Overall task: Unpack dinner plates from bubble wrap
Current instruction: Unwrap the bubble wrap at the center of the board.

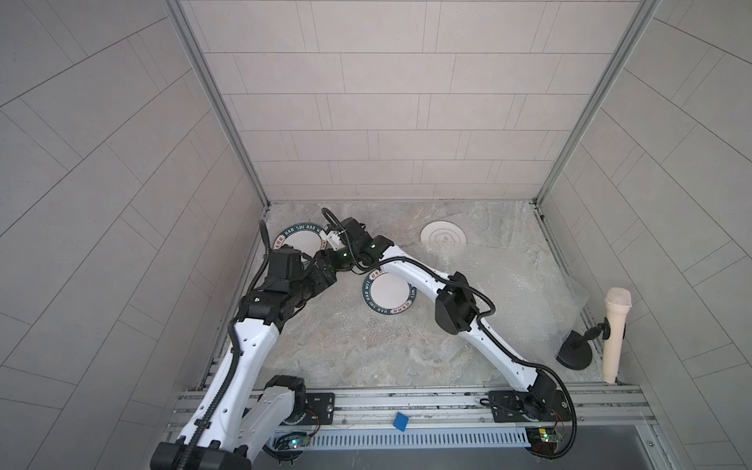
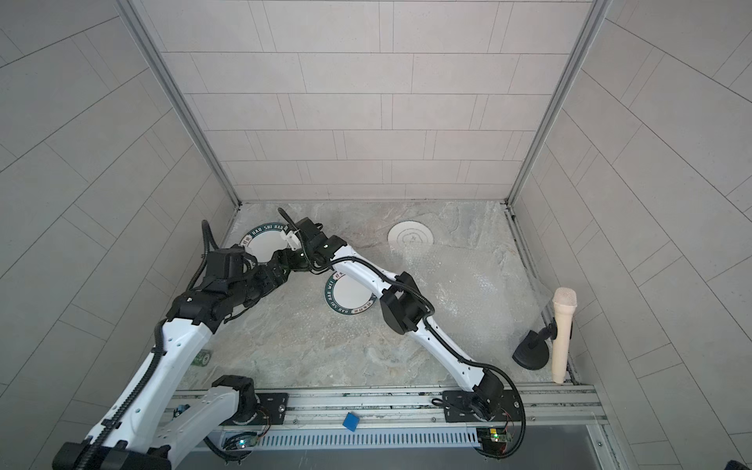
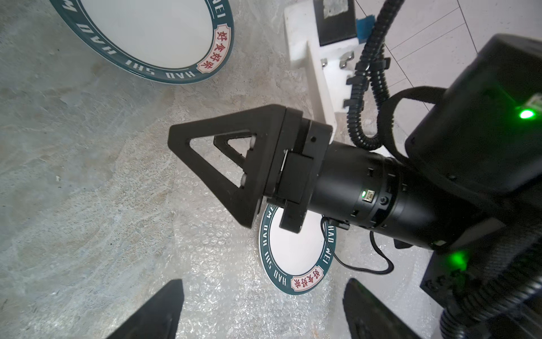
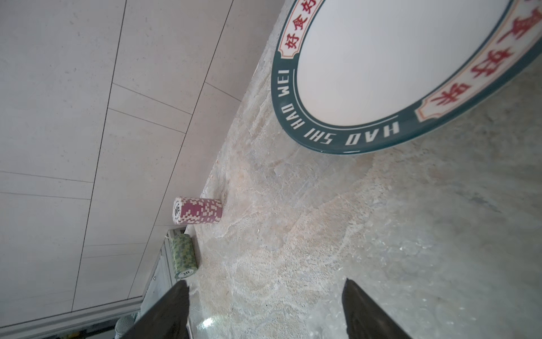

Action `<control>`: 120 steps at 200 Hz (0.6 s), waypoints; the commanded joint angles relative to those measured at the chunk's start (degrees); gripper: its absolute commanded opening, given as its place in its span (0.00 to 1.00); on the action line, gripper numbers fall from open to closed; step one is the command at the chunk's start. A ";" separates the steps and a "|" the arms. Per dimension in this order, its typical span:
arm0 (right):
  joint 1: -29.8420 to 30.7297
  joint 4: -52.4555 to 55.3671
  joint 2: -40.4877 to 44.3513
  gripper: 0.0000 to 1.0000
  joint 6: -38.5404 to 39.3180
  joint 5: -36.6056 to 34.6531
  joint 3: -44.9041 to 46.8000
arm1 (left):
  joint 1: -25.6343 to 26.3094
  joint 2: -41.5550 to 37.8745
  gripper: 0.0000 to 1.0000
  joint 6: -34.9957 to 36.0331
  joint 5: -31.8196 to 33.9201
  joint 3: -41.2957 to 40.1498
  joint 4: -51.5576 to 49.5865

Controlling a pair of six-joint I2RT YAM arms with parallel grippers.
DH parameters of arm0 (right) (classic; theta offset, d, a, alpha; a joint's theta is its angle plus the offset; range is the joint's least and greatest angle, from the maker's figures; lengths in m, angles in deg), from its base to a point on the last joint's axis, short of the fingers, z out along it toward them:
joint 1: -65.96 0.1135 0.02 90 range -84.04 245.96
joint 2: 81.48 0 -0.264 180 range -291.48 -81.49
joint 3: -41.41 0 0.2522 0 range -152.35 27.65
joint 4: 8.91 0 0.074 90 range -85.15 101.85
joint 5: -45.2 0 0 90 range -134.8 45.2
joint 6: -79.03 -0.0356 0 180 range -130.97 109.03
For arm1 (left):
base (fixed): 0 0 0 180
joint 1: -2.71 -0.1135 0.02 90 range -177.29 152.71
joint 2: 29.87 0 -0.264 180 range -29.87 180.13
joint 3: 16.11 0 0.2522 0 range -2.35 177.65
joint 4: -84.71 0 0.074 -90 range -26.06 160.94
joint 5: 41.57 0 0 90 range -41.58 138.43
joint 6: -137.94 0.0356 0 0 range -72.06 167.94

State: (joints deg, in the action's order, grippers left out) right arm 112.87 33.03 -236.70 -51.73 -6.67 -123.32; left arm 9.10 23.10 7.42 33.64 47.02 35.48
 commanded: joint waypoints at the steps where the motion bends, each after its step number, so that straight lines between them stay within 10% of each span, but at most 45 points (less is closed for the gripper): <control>1: -1.18 3.50 3.59 0.87 2.33 -0.18 -0.64 | -0.30 0.14 0.90 -0.62 -3.76 -0.64 2.49; 59: -12.18 20.25 12.14 0.99 7.66 -2.70 1.03 | 0.03 8.02 0.88 -10.83 -19.97 -11.64 23.88; 120: -18.89 11.47 40.42 1.00 12.37 -6.45 44.78 | 4.75 27.16 0.86 -10.96 -21.32 -11.57 33.69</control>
State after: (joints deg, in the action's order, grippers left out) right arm 93.05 47.20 -204.42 -41.83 -12.53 -91.48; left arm 11.53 44.70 -1.84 14.01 34.71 61.91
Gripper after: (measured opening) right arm 0.995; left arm 0.862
